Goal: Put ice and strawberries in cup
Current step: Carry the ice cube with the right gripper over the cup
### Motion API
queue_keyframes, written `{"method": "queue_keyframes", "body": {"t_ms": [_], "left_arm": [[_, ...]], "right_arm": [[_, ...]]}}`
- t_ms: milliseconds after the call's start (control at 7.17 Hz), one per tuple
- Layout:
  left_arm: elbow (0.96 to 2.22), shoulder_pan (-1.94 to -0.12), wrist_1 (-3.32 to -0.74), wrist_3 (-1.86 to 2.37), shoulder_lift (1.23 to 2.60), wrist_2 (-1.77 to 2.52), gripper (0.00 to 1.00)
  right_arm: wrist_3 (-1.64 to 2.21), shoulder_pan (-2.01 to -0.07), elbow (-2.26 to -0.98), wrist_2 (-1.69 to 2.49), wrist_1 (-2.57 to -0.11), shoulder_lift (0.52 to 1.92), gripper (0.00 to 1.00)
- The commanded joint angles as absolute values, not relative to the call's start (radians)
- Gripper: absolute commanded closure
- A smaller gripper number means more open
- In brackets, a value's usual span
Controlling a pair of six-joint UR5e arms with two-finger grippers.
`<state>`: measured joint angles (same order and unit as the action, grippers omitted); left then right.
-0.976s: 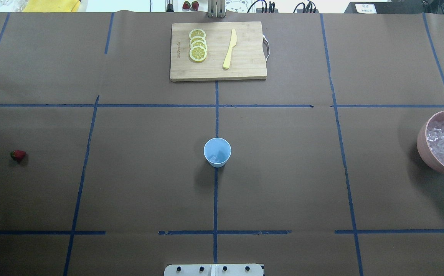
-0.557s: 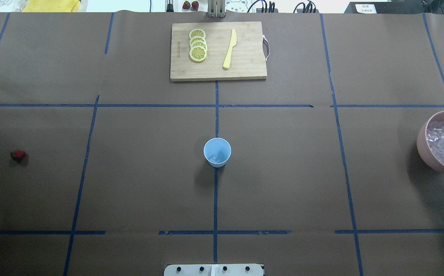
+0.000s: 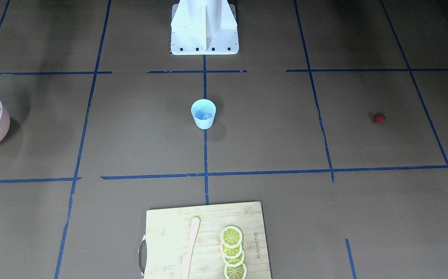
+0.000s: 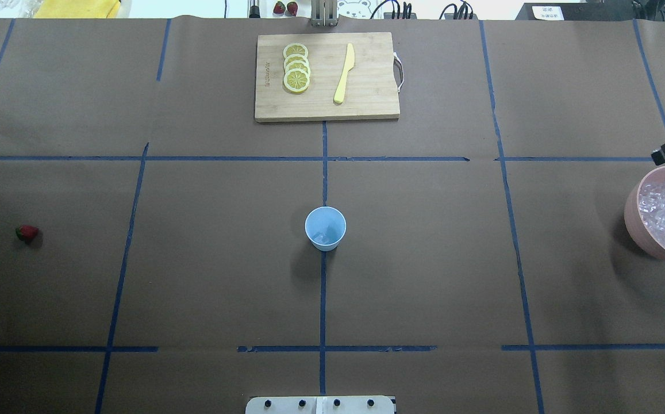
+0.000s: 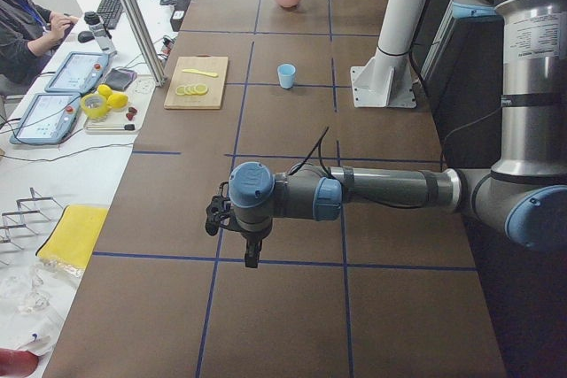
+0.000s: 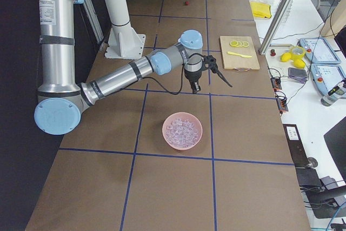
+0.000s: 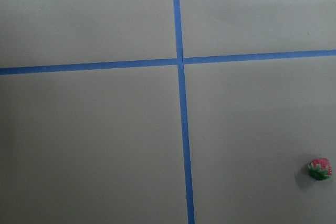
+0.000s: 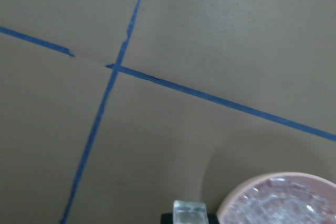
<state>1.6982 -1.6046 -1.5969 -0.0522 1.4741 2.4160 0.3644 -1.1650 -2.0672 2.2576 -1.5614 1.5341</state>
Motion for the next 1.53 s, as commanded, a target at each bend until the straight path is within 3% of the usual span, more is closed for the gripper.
{"method": "queue_keyframes", "body": {"t_ms": [0, 279, 557, 1254, 1394], "left_arm": [[1.701, -1.605, -1.597, -0.052, 1.474, 2.416, 0.0], [1.704, -1.605, -1.597, -0.054, 1.474, 2.416, 0.0], [1.703, -1.605, -1.597, -0.052, 1.474, 2.445, 0.0], [1.698, -1.605, -1.597, -0.052, 1.474, 2.445, 0.0], [1.698, -1.605, -1.598, -0.052, 1.474, 2.447, 0.0]], "right_arm": [[0.675, -0.938, -2.072, 2.188, -1.572, 1.355, 0.98], [0.971, -0.707, -2.007, 2.02, -1.61, 1.152, 0.97], [1.125, -0.594, -1.913, 1.936, -1.704, 0.952, 0.97], [1.281, -0.48, -1.649, 1.821, -1.717, 0.71, 0.96], [1.278, -0.479, -1.644, 1.822, -1.717, 0.715, 0.79]]}}
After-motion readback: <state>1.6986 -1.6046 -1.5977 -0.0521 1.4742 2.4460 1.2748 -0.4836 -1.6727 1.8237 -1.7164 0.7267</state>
